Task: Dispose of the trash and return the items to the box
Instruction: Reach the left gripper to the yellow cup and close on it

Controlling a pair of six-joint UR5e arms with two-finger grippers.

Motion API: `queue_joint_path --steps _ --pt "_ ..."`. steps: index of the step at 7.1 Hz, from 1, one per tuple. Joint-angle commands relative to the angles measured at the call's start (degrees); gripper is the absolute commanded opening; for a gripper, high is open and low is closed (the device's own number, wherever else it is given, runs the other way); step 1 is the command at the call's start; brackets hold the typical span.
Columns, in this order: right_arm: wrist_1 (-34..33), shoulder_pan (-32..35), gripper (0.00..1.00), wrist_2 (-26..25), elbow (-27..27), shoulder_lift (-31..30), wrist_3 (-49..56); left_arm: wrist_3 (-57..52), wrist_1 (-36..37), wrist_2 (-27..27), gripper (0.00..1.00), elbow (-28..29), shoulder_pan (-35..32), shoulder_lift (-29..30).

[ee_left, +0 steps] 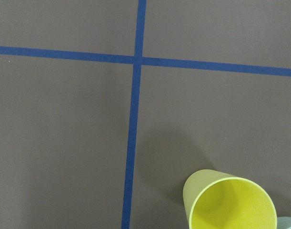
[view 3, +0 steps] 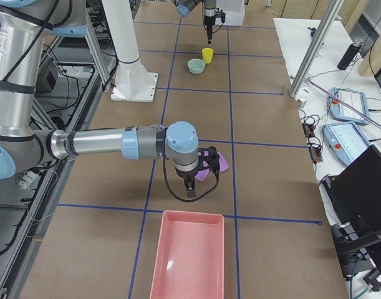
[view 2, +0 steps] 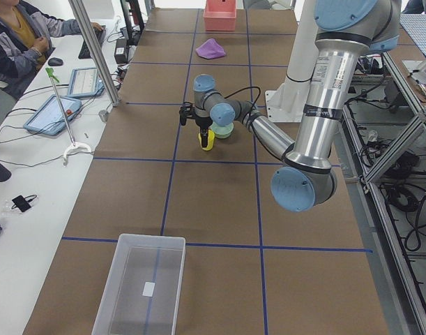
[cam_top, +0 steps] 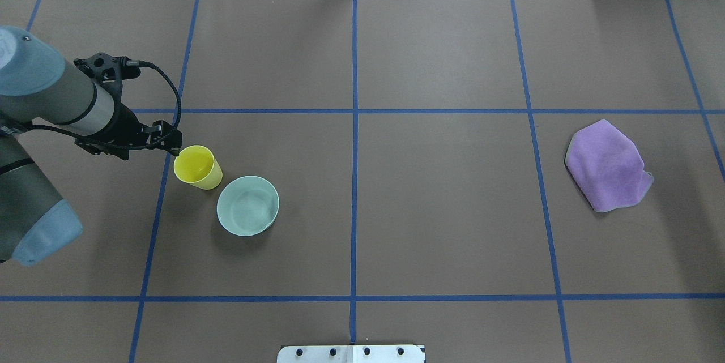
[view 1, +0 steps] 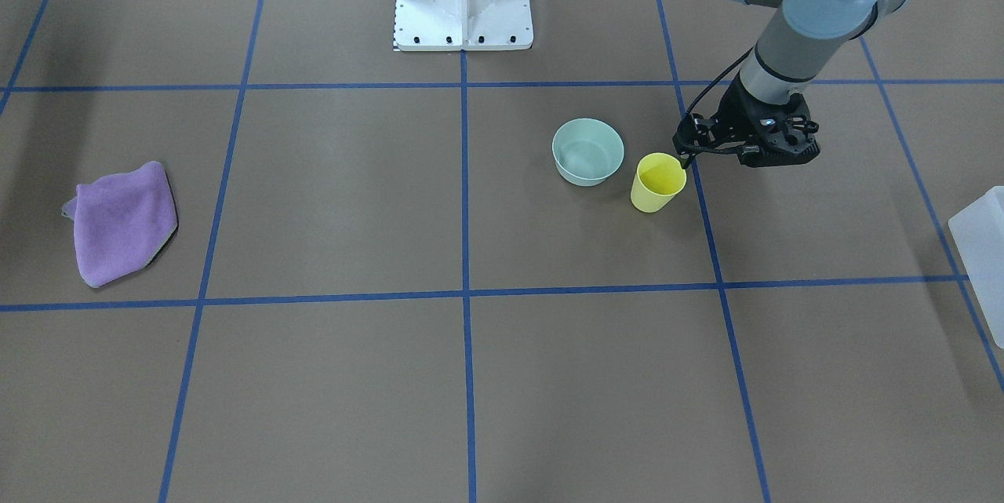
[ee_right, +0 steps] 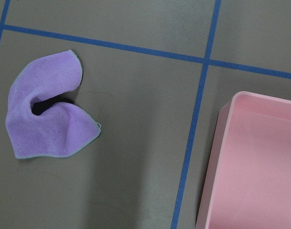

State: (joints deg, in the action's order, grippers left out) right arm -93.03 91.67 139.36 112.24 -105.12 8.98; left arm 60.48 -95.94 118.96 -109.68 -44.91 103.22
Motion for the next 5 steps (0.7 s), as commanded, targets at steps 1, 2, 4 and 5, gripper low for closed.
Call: queue_joint_path --steps 1,2,4,5 --pt "-0.04 0.0 1.0 -0.05 0.0 0.01 -0.01 0.52 -0.13 -0.56 0.97 2.44 2.27 1.11" --pt "-0.04 0.0 1.0 0.04 0.0 0.01 -0.01 0.6 -0.21 -0.74 0.93 2.71 2.89 1.02" --pt "-0.04 0.0 1.0 0.04 -0.18 -0.08 -0.01 0.69 -0.21 -0.66 0.7 3.24 3.51 1.11" --pt "-0.04 0.0 1.0 0.04 -0.18 -0.08 -0.01 0.69 -0.39 -0.57 0.47 3.59 3.51 1.37"
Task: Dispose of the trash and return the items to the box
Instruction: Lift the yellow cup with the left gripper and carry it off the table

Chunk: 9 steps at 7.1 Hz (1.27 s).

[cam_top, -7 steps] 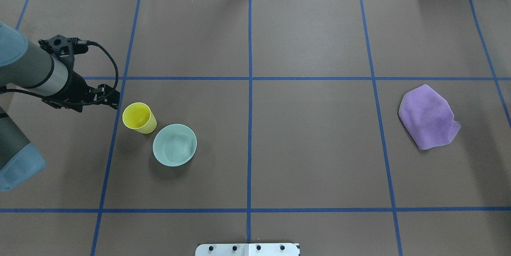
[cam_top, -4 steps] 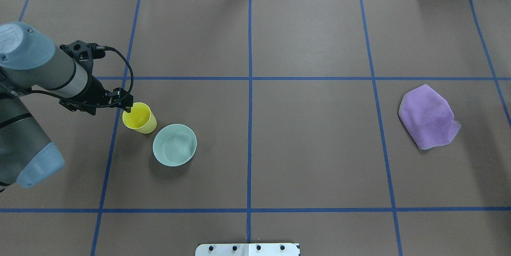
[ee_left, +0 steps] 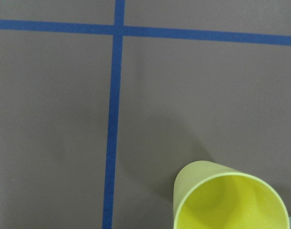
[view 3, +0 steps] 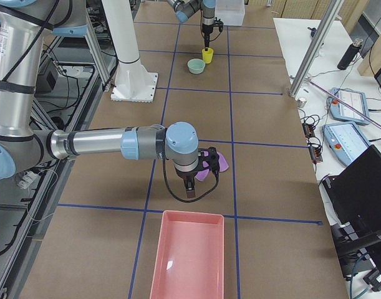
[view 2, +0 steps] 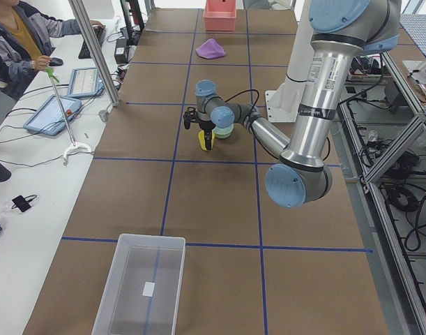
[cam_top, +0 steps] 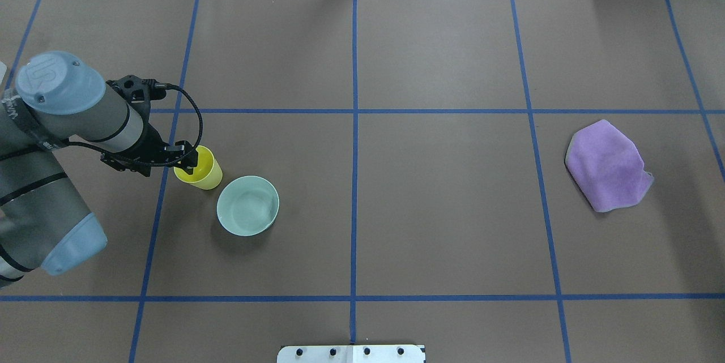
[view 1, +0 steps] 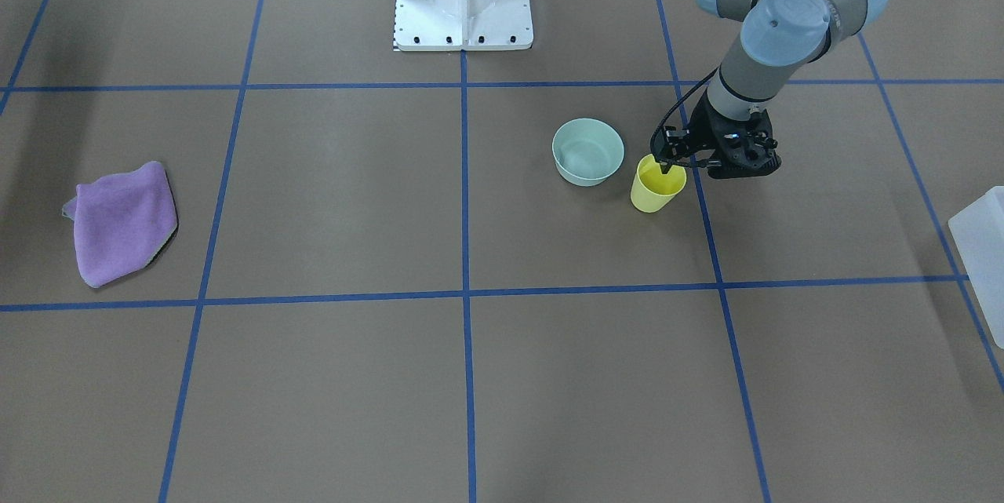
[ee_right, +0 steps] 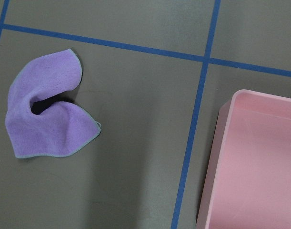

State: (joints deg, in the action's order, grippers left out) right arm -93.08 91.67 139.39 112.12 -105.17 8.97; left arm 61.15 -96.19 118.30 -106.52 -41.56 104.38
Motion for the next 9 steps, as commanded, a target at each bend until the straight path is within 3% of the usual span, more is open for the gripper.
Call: queue_joint_path --steps 1,2,4,5,7,9 --pt "0.0 0.0 1.0 -0.09 -0.15 -0.04 0.0 0.19 -0.13 0.34 0.24 1.39 0.16 1.51" --pt "0.0 0.0 1.0 0.0 -0.15 0.05 0.0 0.11 -0.13 0.7 0.0 1.58 0.16 1.79" --pt "0.0 -0.96 1.0 0.09 -0.15 0.4 -0.53 0.11 -0.05 2.62 0.0 0.88 0.07 1.7" --pt "0.09 -1.75 1.0 0.44 -0.15 0.92 -2.01 0.11 0.13 6.81 0.0 -0.08 -2.71 1.96" --pt "2.61 -5.6 1.0 0.53 -0.24 2.94 -8.57 -1.03 0.57 16.48 0.0 -2.97 -14.2 1.53" --pt "21.51 -15.5 1.0 -2.69 -3.64 3.21 -28.55 -18.5 2.92 19.94 0.0 -3.52 -25.71 -3.71"
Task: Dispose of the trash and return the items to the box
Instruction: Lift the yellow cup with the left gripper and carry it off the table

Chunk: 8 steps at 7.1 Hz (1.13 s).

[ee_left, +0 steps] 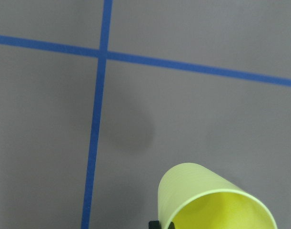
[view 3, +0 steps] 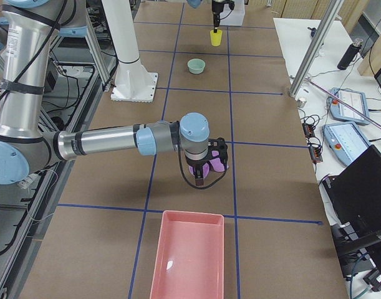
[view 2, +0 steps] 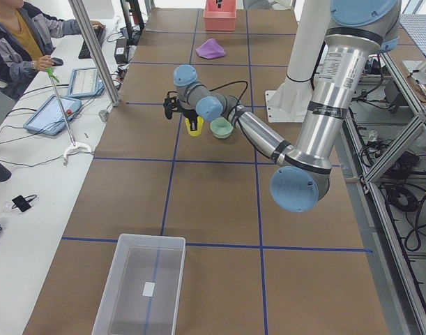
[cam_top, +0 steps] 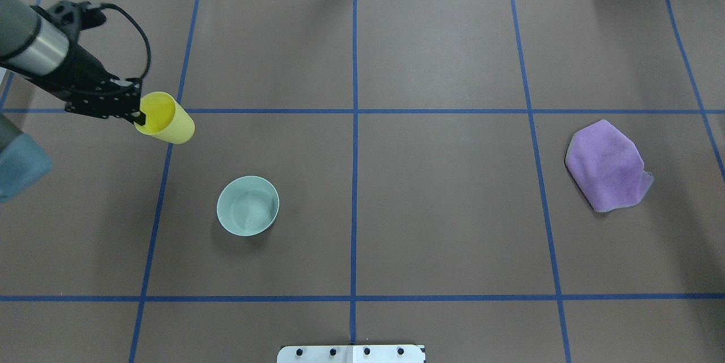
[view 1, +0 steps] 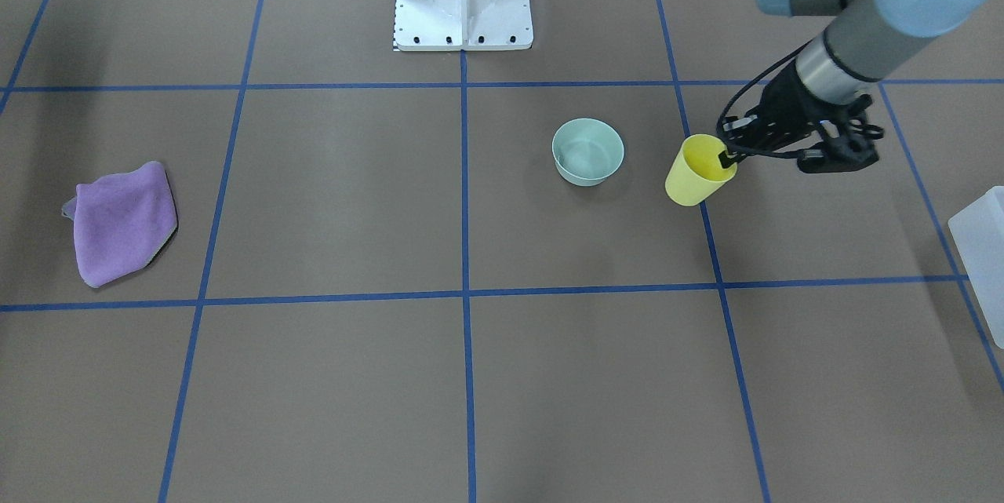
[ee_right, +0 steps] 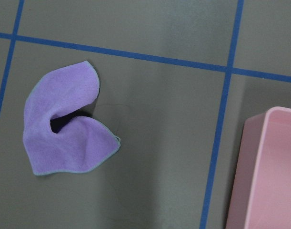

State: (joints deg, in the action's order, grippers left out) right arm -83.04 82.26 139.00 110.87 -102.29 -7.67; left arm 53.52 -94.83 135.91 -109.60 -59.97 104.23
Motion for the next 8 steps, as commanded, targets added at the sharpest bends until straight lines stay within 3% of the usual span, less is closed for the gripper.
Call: queue_joint_path --steps 1,3,4,7,8 --pt "20.98 -10.76 1.0 -4.6 -7.63 2.34 -20.02 -26.12 6.1 2.25 0.0 0.78 -13.44 -6.12" --pt "27.13 -17.27 1.0 -5.75 -13.04 8.22 -32.0 -52.35 19.54 1.55 0.0 5.15 -25.22 -5.36" --pt "27.23 -20.61 1.0 -8.11 -13.13 10.08 -37.53 -59.69 19.59 1.72 0.0 9.53 -29.98 -4.31" --pt "27.14 -24.85 0.99 -10.93 -13.57 9.92 -39.26 -63.01 19.42 1.63 0.0 14.05 -32.92 -2.99" --pt "27.14 -25.21 0.79 -11.47 -14.01 9.66 -39.26 -65.71 18.81 1.72 0.0 17.37 -34.23 -2.29"
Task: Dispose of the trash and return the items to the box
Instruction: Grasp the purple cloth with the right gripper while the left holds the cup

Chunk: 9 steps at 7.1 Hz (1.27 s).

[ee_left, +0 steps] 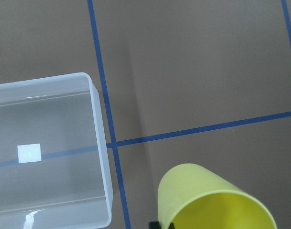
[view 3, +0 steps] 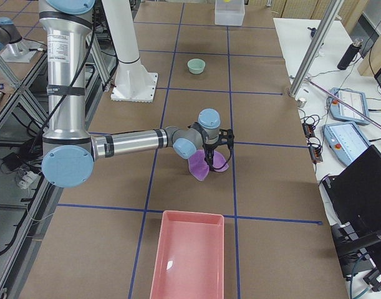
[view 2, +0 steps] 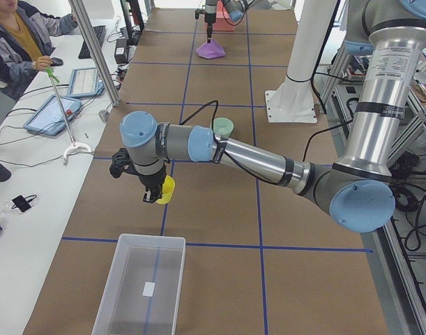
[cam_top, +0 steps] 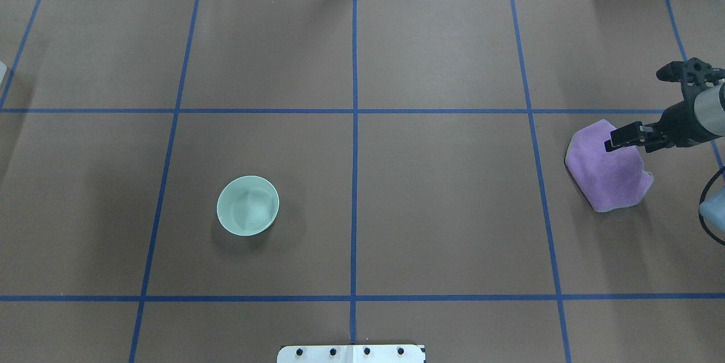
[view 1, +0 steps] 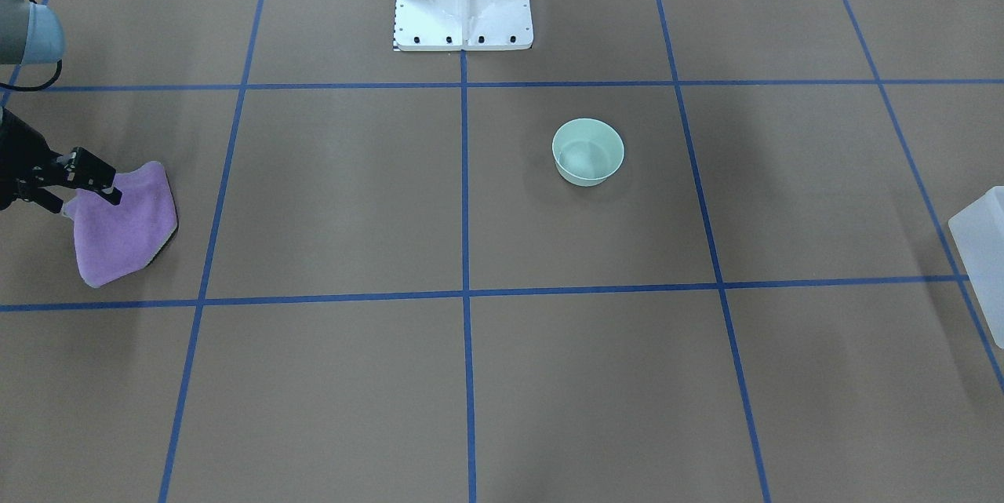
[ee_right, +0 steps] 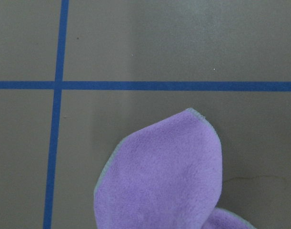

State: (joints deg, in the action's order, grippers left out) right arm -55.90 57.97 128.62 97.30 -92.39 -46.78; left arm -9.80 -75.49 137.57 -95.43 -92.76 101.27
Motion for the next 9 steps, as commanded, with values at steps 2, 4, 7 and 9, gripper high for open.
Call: queue_joint_path --steps 2,4,7,9 --pt "0.09 -0.75 0.0 -0.56 -0.27 -0.86 0.8 -8.55 -4.63 0.07 0.0 13.55 -4.52 3.66" --pt "-0.43 0.73 0.0 0.58 2.87 -1.39 0.99 -9.01 -17.61 -2.37 0.0 25.6 -5.85 4.46" --pt "-3.05 17.82 0.0 11.72 6.14 -3.4 9.19 1.29 -27.38 -2.39 0.0 36.52 -1.58 6.82" --pt "-20.89 28.98 0.0 12.7 11.13 -5.52 31.8 12.57 -34.8 -2.39 0.0 40.33 4.14 7.36"
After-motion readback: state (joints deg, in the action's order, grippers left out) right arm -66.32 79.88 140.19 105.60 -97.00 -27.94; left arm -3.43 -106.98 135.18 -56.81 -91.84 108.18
